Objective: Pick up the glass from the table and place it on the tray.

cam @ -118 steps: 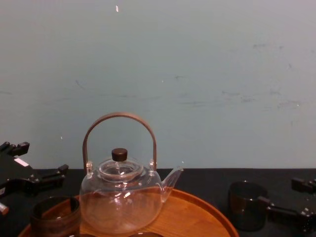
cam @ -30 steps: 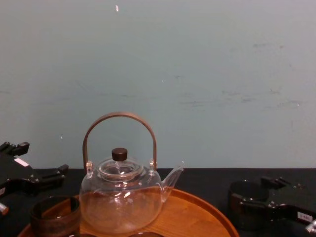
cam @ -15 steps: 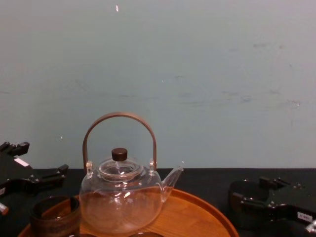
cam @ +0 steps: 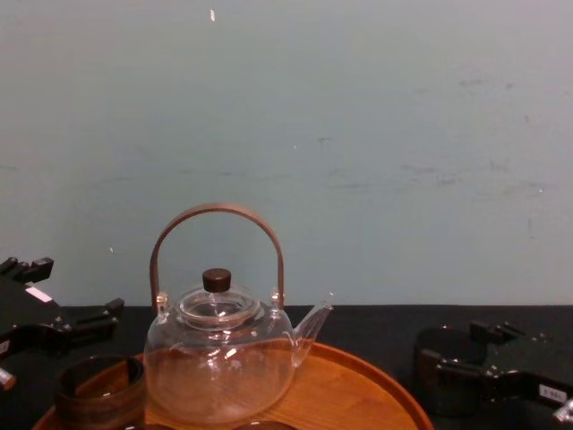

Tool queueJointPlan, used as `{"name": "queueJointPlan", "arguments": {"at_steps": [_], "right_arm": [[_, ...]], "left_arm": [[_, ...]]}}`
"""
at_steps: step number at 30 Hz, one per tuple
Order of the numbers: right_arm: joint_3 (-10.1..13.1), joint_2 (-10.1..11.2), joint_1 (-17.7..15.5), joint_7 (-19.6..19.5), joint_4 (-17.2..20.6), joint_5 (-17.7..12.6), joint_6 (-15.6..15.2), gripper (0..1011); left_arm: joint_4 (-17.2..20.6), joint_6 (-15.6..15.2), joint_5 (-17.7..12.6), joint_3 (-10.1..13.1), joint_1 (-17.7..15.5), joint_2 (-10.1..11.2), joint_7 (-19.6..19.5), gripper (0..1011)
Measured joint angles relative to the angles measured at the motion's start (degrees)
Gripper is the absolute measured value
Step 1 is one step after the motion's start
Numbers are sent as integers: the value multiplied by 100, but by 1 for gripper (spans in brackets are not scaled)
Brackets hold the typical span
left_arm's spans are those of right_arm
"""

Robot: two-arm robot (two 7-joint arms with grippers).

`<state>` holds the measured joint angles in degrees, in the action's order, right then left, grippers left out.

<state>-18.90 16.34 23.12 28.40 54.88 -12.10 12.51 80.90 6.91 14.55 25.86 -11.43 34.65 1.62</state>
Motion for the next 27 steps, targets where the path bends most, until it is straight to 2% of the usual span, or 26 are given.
{"name": "queueJointPlan", "arguments": {"at_steps": [27], "right_arm": [[0, 0, 0, 0, 1, 0, 0, 895]], "left_arm": [[0, 0, 0, 0, 0, 0, 0, 1001]]}}
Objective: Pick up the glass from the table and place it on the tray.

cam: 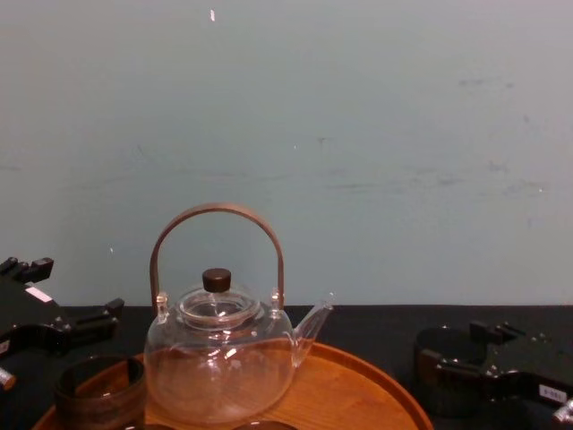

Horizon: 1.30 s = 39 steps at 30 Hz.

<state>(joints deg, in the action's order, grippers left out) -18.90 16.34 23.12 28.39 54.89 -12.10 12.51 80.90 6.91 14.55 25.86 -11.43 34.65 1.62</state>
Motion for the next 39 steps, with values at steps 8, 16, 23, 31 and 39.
{"name": "queueJointPlan", "arguments": {"at_steps": [8, 16, 23, 31, 39], "right_arm": [[62, 63, -45, 98, 188, -140, -3, 895], [94, 139, -133, 132, 501, -259, -27, 896], [56, 201, -211, 208, 849, -342, -32, 896], [-79, 217, -238, 350, 1106, -432, -14, 895], [-320, 147, -139, 523, 1100, -495, 29, 896]], "left_arm": [[0, 0, 0, 0, 0, 0, 0, 1001], [0, 0, 0, 0, 0, 0, 0, 1001], [0, 0, 0, 0, 0, 0, 0, 1002], [0, 0, 0, 0, 0, 0, 0, 1001], [1, 0, 0, 0, 0, 0, 0, 1002]]}}
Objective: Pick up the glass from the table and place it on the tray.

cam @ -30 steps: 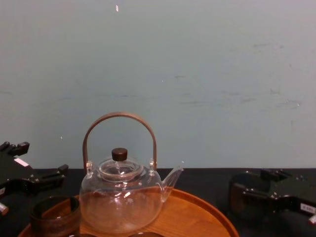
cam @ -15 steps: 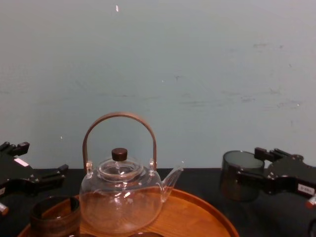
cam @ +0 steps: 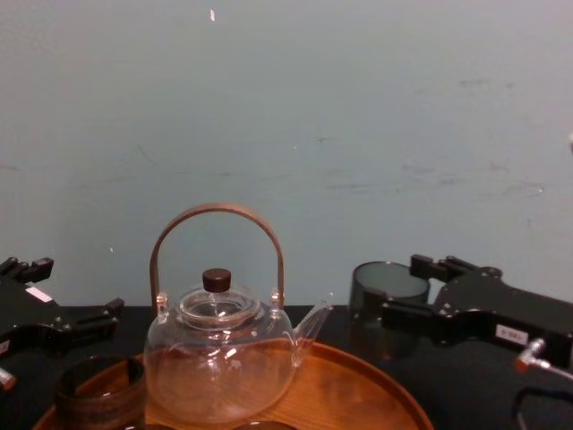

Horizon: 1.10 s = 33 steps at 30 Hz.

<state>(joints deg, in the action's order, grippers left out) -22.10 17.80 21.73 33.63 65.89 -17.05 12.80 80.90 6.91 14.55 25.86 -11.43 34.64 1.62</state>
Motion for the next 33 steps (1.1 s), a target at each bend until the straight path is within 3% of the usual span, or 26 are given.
{"name": "queueJointPlan", "arguments": {"at_steps": [18, 33], "right_arm": [[-398, -303, 340, 285, -726, -141, 122, 896], [-482, -308, 330, 262, -815, -138, 125, 896]], "left_arm": [[0, 0, 0, 0, 0, 0, 0, 1001], [0, 0, 0, 0, 0, 0, 0, 1001]]}}
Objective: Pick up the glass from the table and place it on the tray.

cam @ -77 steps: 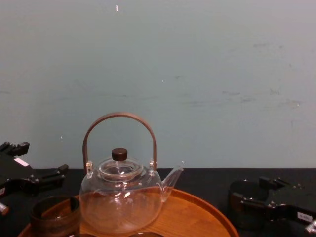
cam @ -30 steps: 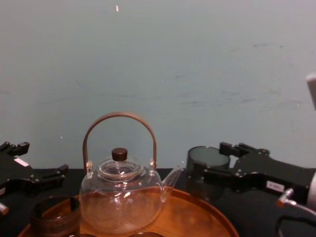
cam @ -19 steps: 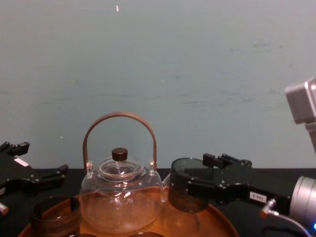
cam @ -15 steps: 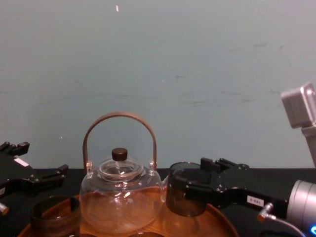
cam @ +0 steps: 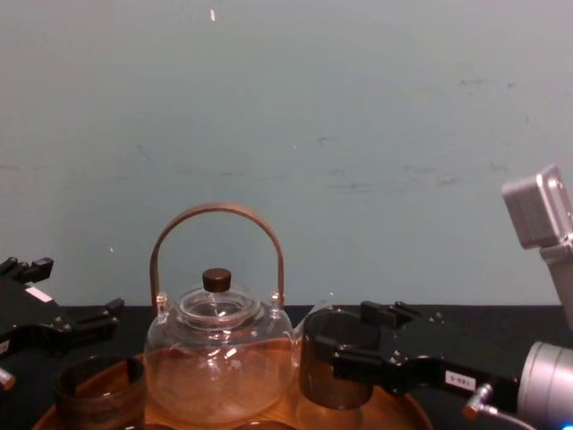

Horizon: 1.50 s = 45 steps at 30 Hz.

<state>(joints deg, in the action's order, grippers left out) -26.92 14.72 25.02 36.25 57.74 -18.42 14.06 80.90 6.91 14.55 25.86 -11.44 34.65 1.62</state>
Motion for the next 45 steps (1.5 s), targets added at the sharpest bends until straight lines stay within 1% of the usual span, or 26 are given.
{"name": "queueJointPlan", "arguments": {"at_steps": [11, 27, 36, 38, 39, 40, 41, 45], "right_arm": [[-49, 20, -78, -79, 27, 98, 3, 896], [-58, -49, -59, -147, -159, 169, 31, 896], [-55, -46, -59, -143, -155, 170, 31, 895], [-54, -45, -59, -141, -152, 167, 31, 925], [-54, -45, -59, -142, -152, 167, 31, 963], [-54, -44, -60, -141, -152, 166, 31, 963], [-54, -44, -60, -140, -151, 166, 31, 997], [-54, -42, -61, -138, -148, 163, 31, 1002]], "left_arm": [[0, 0, 0, 0, 0, 0, 0, 1001], [0, 0, 0, 0, 0, 0, 0, 1001], [0, 0, 0, 0, 0, 0, 0, 1001], [0, 0, 0, 0, 0, 0, 0, 1001], [0, 0, 0, 0, 0, 0, 0, 1001], [0, 0, 0, 0, 0, 0, 0, 1002], [0, 0, 0, 0, 1, 0, 0, 1001], [0, 0, 0, 0, 0, 0, 0, 1001]]}}
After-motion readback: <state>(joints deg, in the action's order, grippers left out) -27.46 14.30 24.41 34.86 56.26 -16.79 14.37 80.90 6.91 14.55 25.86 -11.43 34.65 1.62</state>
